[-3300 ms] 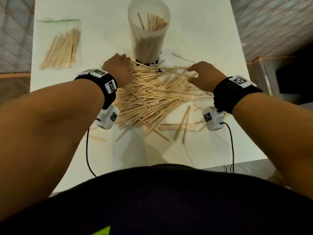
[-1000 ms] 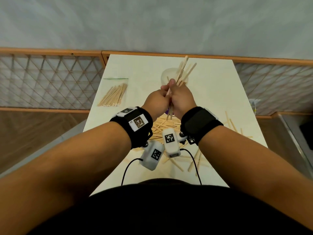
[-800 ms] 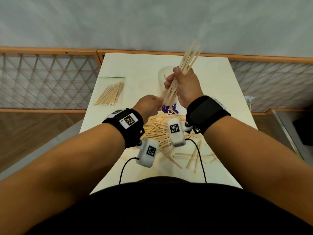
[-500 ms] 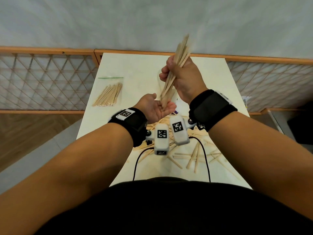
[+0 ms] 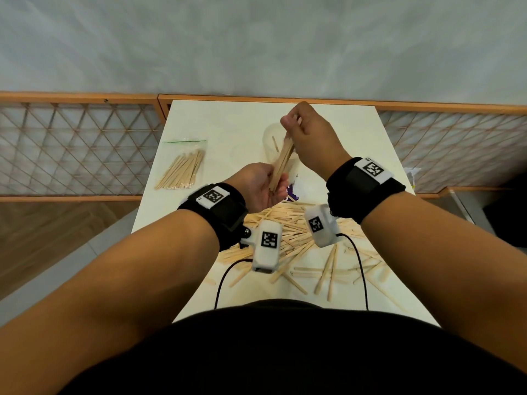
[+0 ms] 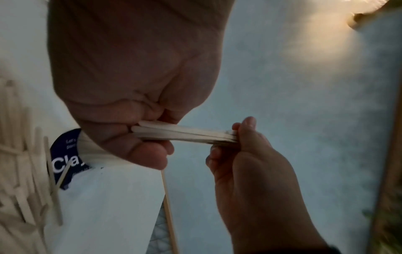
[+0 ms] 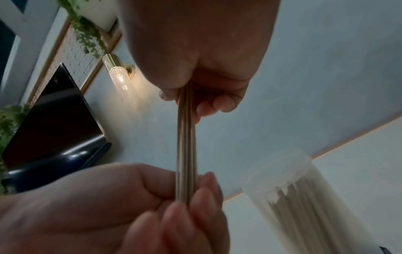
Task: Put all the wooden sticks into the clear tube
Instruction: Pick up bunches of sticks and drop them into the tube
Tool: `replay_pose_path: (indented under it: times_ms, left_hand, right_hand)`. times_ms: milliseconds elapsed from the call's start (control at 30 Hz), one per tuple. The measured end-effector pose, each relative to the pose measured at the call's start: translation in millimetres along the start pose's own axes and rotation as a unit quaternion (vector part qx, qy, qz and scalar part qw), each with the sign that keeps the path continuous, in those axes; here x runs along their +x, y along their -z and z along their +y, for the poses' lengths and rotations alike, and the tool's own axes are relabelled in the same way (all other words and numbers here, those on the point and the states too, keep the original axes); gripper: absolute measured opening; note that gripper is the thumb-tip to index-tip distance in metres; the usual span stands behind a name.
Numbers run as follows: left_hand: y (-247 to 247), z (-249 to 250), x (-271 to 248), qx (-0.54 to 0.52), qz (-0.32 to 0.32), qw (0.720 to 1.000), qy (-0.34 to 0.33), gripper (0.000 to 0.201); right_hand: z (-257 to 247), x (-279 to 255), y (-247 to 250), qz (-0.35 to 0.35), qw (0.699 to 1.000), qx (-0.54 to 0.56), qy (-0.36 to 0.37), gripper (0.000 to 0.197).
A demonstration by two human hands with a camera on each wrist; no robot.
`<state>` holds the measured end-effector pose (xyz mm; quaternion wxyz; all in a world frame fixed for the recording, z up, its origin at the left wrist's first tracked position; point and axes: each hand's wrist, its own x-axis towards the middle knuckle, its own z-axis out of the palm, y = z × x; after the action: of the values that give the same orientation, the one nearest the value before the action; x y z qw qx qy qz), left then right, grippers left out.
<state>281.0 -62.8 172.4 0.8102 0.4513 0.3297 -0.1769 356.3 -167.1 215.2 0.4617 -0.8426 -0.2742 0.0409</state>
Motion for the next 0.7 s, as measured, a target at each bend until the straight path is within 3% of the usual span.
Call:
replay_pose_path:
  times_ms: [200, 267, 333, 433, 600, 700]
  left_hand:
    - [-0.6, 2.6, -5.8, 0.159, -0.076, 0.978, -0.111, 0.058]
    - [-3.0, 7.1, -12.0, 0.171, -0.116, 0.970, -0.125, 0.049]
    - [-6.9, 9.7, -17.8, 0.214, -0.137, 0.955, -0.150, 0.028]
    - [-10.5, 11.0, -20.1, 0.289, -0.115, 0.932, -0.186, 0.010]
    - [-0.6, 12.0, -15.1, 0.374, -0.069, 0.904, -0.197, 0.013]
    - [1.2, 10.6, -12.0, 0.368, -0.073, 0.905, -0.200, 0.015]
  right_hand:
    - [5.9, 14.6, 16.5, 0.034, 0.999, 0.016, -0.040, 0.011]
    - [3.7, 16.8, 18.8, 0.037, 0.998, 0.025, -0.040, 0.011]
    - [0.3, 17.8, 19.7, 0.034, 0.998, 0.031, -0.038, 0.011]
    - [-6.3, 17.5, 23.8, 0.010, 0.998, 0.042, -0.035, 0.013]
    - [-12.5, 13.2, 36.3, -0.095, 0.994, 0.046, -0.030, 0.019]
    - [-13.2, 10.9, 38.8, -0.112, 0.993, 0.006, -0.024, 0.016]
